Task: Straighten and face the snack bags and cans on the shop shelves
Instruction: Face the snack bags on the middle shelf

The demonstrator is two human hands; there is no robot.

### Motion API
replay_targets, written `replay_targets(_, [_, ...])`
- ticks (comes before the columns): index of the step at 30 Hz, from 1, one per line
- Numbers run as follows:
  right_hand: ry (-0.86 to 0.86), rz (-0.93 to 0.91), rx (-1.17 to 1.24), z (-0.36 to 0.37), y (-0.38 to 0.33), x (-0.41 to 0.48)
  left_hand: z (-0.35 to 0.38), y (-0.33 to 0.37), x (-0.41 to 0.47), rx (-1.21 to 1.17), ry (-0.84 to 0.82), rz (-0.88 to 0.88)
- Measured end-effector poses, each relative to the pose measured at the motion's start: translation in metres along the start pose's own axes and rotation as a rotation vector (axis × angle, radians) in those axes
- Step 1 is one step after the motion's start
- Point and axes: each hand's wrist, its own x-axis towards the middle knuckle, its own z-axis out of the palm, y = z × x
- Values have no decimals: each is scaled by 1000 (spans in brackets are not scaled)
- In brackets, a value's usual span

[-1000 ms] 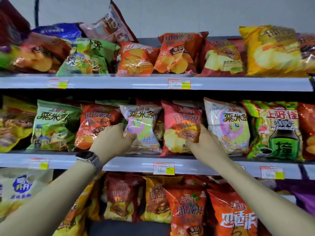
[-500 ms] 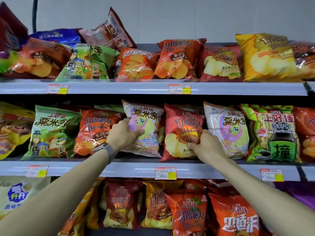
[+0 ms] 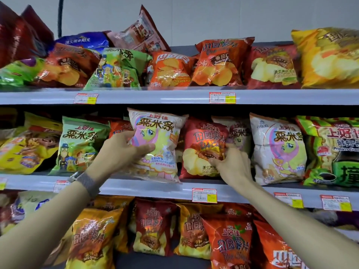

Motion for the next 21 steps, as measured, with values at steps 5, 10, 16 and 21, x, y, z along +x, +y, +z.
replay_targets(5, [-23,-52,51,34,-38,-9,-12,-24,-31,-11,126,24])
replay_targets(10, [-38,-116,-8,61,-65,-19,-21,-35,-44,-36,203,61])
replay_targets(16, [-129,-182,0,61,-54,-17,-11,-23,-49,-70,141,80])
replay_targets(21, [-162,-141,113,33,-33,-24,25,2,-47,-120,74,141])
